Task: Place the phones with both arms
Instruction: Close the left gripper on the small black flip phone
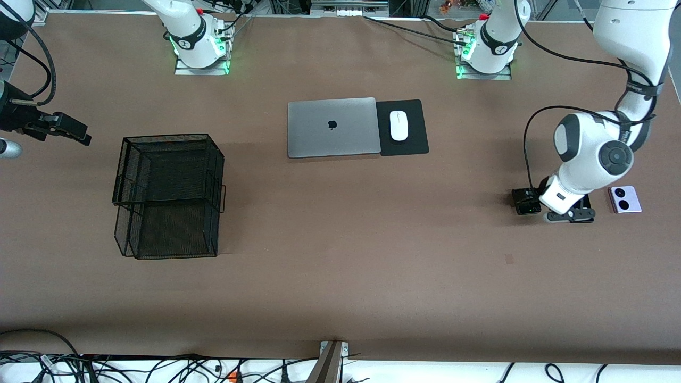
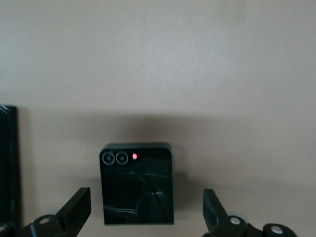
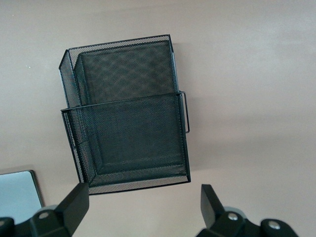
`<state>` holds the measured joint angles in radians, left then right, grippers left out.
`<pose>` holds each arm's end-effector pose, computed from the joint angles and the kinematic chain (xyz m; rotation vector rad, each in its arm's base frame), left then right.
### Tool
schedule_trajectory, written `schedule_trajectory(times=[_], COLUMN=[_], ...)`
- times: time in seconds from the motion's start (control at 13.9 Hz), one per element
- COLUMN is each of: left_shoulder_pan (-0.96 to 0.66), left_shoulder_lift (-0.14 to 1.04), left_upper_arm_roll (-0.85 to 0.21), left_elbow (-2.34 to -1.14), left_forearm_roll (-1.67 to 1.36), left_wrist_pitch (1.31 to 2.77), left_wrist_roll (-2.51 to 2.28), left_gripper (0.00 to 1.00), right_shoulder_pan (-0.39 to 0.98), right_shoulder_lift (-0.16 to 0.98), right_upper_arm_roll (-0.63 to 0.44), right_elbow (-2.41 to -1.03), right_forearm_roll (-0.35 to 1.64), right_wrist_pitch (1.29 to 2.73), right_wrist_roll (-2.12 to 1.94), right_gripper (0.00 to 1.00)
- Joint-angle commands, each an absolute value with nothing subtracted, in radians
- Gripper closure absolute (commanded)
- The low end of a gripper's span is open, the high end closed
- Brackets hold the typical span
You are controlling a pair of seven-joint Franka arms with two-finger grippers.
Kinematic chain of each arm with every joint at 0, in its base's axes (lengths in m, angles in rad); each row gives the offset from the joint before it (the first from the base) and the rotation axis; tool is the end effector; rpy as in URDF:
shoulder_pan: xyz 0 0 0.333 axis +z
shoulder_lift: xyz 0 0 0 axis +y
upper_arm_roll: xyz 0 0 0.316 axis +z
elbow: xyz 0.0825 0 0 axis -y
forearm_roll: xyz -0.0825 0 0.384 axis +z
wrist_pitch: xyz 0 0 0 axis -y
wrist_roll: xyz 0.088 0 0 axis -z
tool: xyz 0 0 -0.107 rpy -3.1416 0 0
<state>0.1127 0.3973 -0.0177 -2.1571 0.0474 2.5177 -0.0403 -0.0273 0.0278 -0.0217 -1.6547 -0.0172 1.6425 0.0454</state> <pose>0.5613 0.0530 0.2084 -3.1182 -0.1523 0.0578 0.5649 -0.0293 0.5754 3.1199 -0.1449 -0.0625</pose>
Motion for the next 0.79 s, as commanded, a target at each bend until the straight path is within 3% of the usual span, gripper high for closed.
schedule_trajectory(times=[0.0, 0.72], left_shoulder_pan=[0.139, 0.166], left_shoulder_lift=[0.414, 0.442], left_upper_arm_roll=[-0.021, -0.032], left_elbow=[-2.183, -2.181], left_forearm_roll=[0.071, 0.052], left_wrist_pitch=[2.591, 2.605], left_wrist_roll=[0.024, 0.031], left_gripper=[0.00, 0.00], right_shoulder_pan=[-0.029, -0.029], right_shoulder_lift=[0.015, 0.015], right_upper_arm_roll=[-0.021, -0.021], right_elbow=[-1.654, -1.654], right_forearm_roll=[-0.006, -0.006], right_wrist_pitch=[1.638, 1.638], right_wrist_roll=[0.051, 0.051], right_gripper=[0.00, 0.00])
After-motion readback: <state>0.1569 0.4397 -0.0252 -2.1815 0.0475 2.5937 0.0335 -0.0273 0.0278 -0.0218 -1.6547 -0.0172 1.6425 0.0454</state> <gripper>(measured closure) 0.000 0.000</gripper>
